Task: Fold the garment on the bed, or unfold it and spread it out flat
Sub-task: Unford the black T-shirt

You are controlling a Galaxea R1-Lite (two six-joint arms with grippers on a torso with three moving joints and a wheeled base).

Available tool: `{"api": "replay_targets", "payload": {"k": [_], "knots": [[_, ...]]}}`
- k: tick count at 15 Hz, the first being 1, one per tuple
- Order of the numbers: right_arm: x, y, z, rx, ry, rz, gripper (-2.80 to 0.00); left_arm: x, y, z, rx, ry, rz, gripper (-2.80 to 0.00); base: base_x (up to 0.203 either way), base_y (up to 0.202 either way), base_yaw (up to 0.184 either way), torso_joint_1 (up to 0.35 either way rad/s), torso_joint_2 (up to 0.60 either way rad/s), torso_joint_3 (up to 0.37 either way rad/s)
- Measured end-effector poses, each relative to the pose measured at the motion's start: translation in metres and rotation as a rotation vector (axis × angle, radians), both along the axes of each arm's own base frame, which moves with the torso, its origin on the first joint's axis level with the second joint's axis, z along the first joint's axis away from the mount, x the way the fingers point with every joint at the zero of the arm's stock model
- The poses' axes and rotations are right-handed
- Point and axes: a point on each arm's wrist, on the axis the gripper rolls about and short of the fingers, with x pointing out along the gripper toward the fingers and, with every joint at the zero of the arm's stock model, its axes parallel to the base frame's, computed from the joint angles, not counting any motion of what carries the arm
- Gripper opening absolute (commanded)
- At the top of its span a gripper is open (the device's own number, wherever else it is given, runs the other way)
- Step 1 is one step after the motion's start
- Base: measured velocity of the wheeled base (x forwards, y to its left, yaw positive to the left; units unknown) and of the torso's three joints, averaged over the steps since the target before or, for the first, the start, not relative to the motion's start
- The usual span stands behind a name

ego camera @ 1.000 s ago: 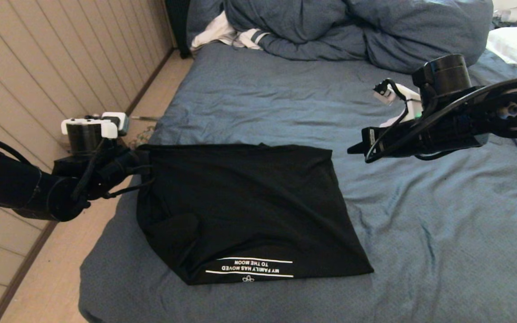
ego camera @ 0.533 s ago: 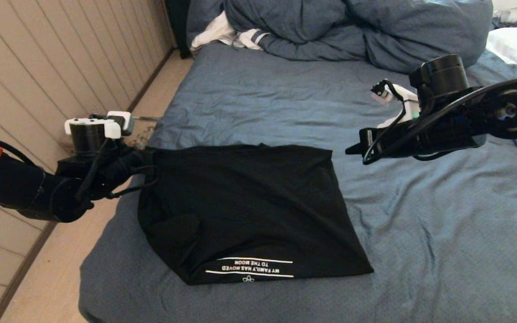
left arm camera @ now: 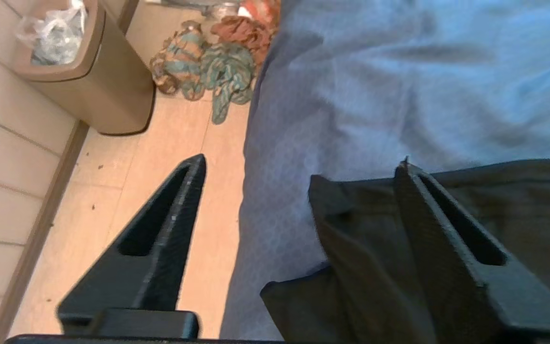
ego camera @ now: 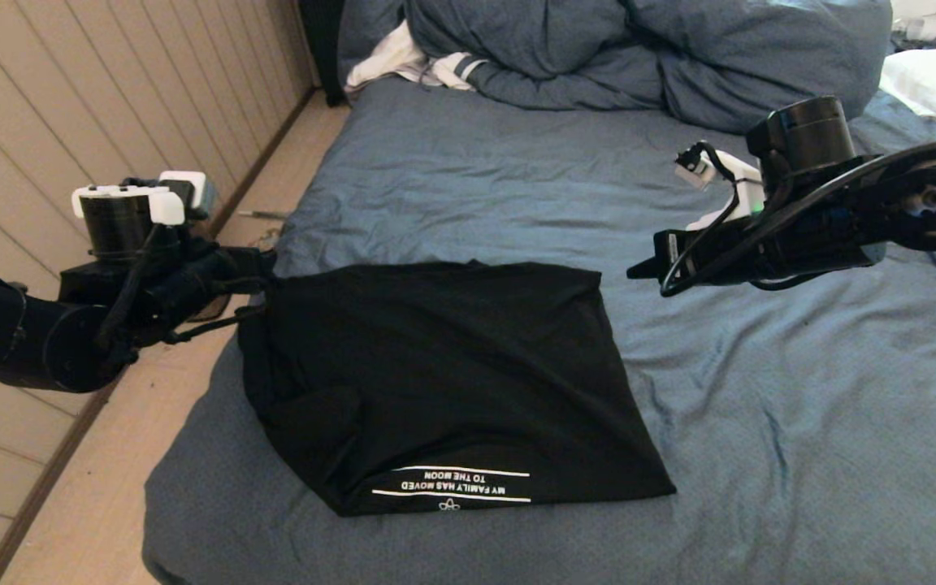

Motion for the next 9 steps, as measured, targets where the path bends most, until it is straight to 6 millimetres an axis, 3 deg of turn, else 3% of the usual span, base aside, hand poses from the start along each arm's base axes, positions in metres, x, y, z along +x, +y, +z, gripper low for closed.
{"api": "replay_targets", "payload": {"k": [5,9], "knots": [[0.007,-0.004,0.001,0.013,-0.006,-0.024,-2.8,-0.011,-0.001,0.012,-0.219,0.161,-0.089,-2.8,0.0,0.0,0.0,0.0,0.0,0.0],[0.023,-0.003,-0.011,0.022,0.027,-0.04,-2.8,-0.034,-0.003,0.017,-0.402,0.393,-0.24,-2.8,0.0,0.0,0.0,0.0,0.0,0.0]]}}
